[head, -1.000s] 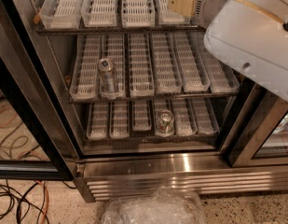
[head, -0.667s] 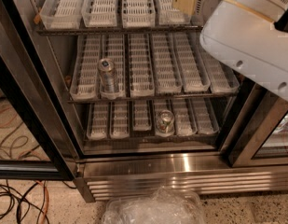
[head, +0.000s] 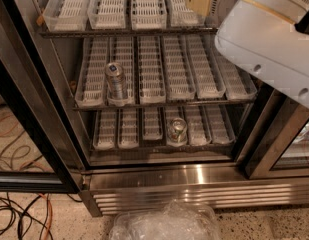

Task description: Pick 7up can from top shelf of fridge

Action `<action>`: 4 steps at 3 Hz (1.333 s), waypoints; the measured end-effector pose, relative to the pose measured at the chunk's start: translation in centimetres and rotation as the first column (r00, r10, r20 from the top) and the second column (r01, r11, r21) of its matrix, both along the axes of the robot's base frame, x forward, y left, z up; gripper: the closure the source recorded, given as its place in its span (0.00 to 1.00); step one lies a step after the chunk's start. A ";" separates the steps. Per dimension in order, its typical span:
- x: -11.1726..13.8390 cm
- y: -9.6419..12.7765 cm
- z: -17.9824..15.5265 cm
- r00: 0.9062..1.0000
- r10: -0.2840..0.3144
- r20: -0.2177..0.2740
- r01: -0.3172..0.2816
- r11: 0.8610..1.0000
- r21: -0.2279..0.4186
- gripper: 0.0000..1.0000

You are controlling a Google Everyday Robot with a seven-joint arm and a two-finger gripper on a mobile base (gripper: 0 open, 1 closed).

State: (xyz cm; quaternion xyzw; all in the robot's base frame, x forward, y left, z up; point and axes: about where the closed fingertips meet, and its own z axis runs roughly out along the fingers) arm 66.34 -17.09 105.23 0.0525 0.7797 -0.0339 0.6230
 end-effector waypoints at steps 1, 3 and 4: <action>-0.2 -0.7 1.1 0.998 -0.036 0.045 0.037 0.999 -0.030 0.00; -0.3 -1.3 4.8 0.979 -0.039 0.198 0.088 0.966 -0.244 0.00; 0.2 -1.3 4.8 0.977 -0.044 0.210 0.096 0.965 -0.244 0.00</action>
Offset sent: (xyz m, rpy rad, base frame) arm -0.0050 -0.0247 0.0548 0.1288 -0.3045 -0.1563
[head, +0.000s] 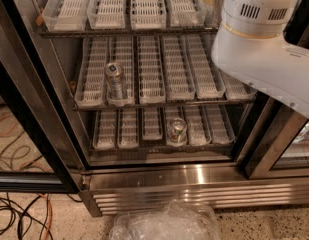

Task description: Pick 7up can from top shelf of fridge

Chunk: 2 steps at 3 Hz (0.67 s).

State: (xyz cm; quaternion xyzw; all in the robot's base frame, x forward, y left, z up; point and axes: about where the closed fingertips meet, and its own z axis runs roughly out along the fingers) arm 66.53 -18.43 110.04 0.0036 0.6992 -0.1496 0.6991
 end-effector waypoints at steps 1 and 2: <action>0.5 -0.5 -1.4 1.000 -0.008 -0.026 0.010 0.997 0.079 0.00; 0.6 -1.3 -1.4 1.000 -0.016 -0.014 0.017 0.995 0.101 0.00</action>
Offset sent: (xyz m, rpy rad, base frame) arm 0.0087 -0.0229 -0.0193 0.7837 -0.1477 -0.0240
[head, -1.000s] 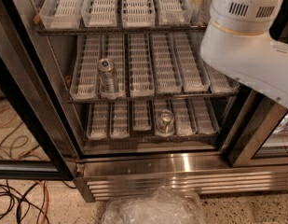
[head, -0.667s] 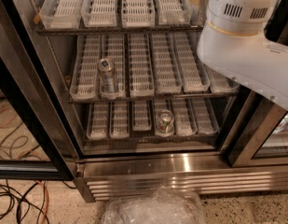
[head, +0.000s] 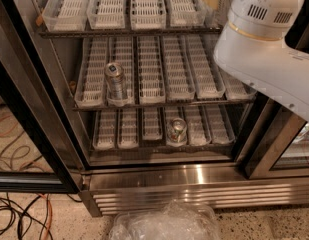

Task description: Pick 7up can from top shelf of fridge

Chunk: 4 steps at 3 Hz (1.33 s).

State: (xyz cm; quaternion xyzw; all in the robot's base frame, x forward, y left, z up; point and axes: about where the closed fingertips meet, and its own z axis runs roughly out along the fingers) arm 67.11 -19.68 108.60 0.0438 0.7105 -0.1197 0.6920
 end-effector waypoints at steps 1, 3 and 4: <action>0.0 0.1 0.0 1.000 0.002 -0.001 -0.002 1.000 0.000 0.19; -0.2 0.1 0.3 1.000 0.013 -0.012 -0.013 0.999 -0.047 0.65; -1.2 -0.2 2.7 0.999 0.051 -0.006 -0.051 0.994 -0.096 0.88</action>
Offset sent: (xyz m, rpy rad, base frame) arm -0.0004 0.0010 -0.0003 0.0000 0.0007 0.0024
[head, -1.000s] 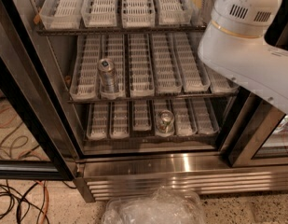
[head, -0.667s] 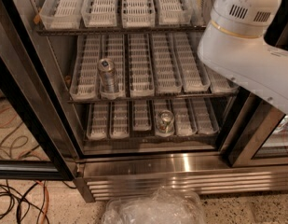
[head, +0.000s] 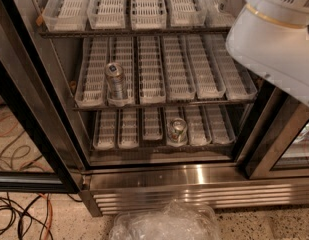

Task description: Pick 7up can from top shelf of fridge

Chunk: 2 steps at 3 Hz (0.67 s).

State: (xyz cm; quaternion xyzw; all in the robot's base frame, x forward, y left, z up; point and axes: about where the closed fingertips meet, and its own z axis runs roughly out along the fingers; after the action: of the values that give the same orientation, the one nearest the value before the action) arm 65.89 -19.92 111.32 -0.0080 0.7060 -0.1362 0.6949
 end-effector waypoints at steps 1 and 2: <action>-1.3 1.5 3.9 0.997 0.069 0.031 -0.069 0.997 -0.016 1.00; -3.1 2.4 6.2 0.992 0.127 0.022 -0.125 0.990 -0.059 1.00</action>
Offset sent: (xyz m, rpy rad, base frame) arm -0.0535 0.0462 0.0388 0.1079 0.2128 0.2838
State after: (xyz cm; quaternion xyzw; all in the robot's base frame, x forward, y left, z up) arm 62.76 -17.57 117.48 -0.0706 0.6910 -0.1122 0.7106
